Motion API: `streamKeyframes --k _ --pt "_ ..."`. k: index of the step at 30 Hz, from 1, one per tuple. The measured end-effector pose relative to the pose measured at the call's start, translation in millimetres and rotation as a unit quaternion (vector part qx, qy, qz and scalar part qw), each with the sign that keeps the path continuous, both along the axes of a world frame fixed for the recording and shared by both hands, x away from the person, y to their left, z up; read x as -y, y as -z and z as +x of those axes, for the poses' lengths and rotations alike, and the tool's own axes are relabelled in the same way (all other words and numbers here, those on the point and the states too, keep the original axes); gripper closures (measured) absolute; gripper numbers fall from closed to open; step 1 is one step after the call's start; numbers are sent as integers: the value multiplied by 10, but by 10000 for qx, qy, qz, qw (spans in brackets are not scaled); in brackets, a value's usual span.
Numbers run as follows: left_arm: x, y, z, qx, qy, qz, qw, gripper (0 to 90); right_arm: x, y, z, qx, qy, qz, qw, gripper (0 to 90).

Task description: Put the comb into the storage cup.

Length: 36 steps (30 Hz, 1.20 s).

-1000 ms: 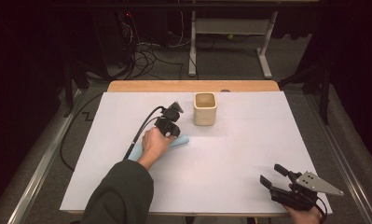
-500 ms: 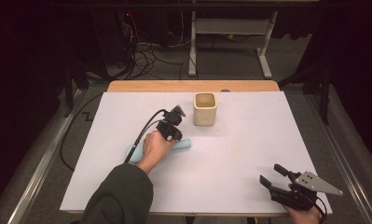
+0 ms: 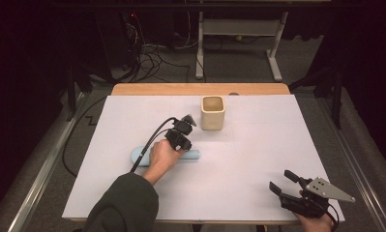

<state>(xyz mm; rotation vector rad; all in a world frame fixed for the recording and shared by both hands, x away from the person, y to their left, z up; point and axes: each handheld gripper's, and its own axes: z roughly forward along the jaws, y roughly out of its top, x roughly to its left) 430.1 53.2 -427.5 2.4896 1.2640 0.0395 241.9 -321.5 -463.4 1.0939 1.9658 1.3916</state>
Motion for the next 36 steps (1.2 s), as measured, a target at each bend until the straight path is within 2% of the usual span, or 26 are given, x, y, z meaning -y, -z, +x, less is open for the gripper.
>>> streamKeyframes --k 10,14,26,32,36 --pt "22 31 -130 13 174 59 9998 875 -1 0 0 -5 -7 4 10000 285" --pt "38 23 -218 75 321 213 9992 880 -2 -4 -5 35 -12 -6 10000 287" --pt "30 36 -385 26 523 146 9985 881 -1 -5 -6 33 -9 12 10000 287" --pt "40 33 -503 161 651 200 9975 880 0 -4 -4 29 -15 21 10000 287" --pt "39 37 -593 153 743 210 9969 880 1 -4 -4 33 -2 21 10000 287"
